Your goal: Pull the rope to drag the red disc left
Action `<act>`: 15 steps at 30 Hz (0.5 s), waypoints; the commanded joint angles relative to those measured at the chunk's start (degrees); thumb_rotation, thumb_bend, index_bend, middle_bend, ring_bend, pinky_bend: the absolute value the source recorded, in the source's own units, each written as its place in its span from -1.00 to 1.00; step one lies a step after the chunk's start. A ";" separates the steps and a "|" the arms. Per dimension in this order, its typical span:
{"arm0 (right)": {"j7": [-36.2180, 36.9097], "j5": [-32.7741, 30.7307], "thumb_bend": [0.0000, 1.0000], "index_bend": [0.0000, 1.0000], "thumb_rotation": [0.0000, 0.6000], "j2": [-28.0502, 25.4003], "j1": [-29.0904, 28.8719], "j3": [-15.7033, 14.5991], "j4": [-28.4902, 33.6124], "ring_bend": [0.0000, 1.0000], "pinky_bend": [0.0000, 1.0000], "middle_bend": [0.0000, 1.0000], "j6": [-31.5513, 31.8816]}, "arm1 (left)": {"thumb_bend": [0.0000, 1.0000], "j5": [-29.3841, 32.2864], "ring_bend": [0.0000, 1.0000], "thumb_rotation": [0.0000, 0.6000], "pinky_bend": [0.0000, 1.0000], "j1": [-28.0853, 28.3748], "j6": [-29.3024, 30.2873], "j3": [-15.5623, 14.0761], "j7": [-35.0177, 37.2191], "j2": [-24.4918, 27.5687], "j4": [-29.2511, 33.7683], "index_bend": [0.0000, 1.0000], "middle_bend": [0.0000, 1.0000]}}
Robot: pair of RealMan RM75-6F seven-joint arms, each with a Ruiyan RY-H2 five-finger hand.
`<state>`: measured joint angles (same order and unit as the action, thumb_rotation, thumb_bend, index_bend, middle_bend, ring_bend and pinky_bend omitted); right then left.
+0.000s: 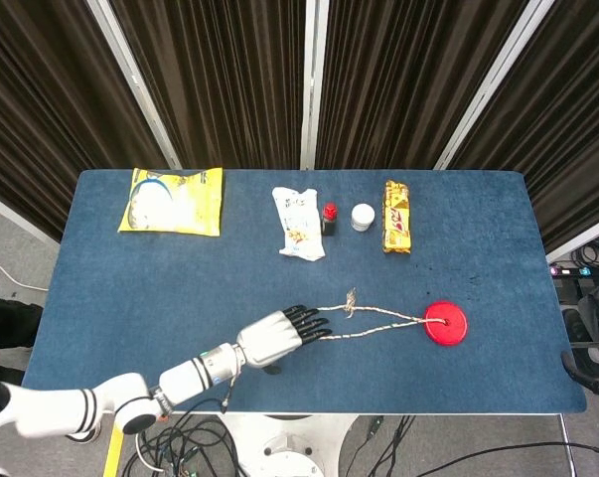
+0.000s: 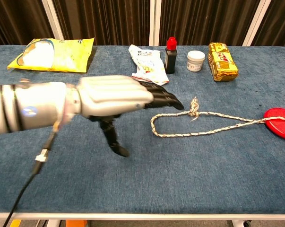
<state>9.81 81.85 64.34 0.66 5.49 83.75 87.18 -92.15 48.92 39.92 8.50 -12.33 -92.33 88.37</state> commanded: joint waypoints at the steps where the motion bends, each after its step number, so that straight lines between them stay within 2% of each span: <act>1: 0.33 -0.19 -0.57 -1.00 1.00 -0.02 0.08 0.07 -0.20 -1.00 -1.00 -0.99 -0.06 | -0.84 1.68 -1.00 1.00 -0.75 2.69 -2.73 0.26 2.03 -2.01 -2.67 -0.86 -0.91; 6: 0.96 -0.35 -0.57 -1.00 1.00 -0.01 0.22 0.18 -0.69 -1.00 -1.00 -0.98 -0.04 | -0.84 4.01 -1.00 1.00 -0.75 5.71 -6.19 0.18 4.01 -2.80 -5.44 -0.86 -0.87; 15: 1.89 -0.34 -0.57 -1.00 1.00 0.20 0.38 0.41 -1.54 -1.00 -1.00 -0.96 0.27 | -0.85 5.35 -1.00 1.00 -0.75 8.06 -6.57 -1.29 0.64 -3.26 -8.18 -0.86 -0.67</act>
<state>11.68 81.49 64.53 1.02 5.89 82.23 87.43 -87.02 56.65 33.23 7.68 -10.75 -95.55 80.59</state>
